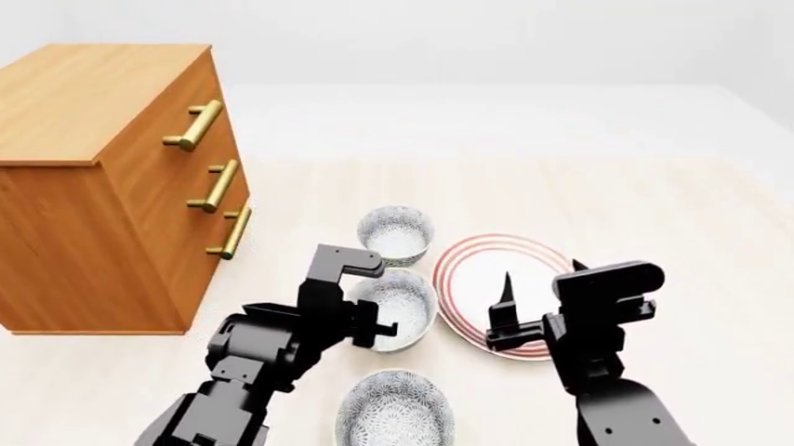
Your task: Stack the bowl in the middle on the bowl at the back.
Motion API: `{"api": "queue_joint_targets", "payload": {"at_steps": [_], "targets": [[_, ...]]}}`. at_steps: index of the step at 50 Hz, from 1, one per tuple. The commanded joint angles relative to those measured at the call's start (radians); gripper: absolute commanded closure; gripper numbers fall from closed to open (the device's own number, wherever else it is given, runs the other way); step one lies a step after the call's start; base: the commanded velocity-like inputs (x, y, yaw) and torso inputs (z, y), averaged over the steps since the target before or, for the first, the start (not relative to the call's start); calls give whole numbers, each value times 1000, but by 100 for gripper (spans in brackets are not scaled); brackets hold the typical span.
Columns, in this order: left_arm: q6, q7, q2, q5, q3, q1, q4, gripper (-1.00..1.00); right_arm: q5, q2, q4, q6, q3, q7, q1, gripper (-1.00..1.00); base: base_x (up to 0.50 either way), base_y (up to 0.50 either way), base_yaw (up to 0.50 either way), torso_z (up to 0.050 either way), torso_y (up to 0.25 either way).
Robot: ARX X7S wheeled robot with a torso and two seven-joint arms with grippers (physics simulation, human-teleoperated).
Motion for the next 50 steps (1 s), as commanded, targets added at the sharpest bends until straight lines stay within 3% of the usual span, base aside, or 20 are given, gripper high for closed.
{"api": "queue_joint_targets", "payload": {"at_steps": [1, 25, 37, 50], "targets": [[19, 1, -7, -27, 39, 0, -27, 100, 3, -4, -3, -9, -6, 9, -16, -100, 0, 0, 0, 0, 0], [-57, -79, -63, -136, -44, 21, 145, 100, 28, -6, -54, 91, -10, 20, 27, -100, 0, 0, 0, 0, 0], [-164, -115, -102, -213, -83, 60, 331, 100, 49, -11, -144, 228, -5, 39, 75, -100, 0, 0, 0, 0, 0], [-293, -129, -140, -331, -161, 68, 468, 100, 81, -31, -346, 481, 2, 85, 123, -100, 0, 0, 0, 0, 0]]}}
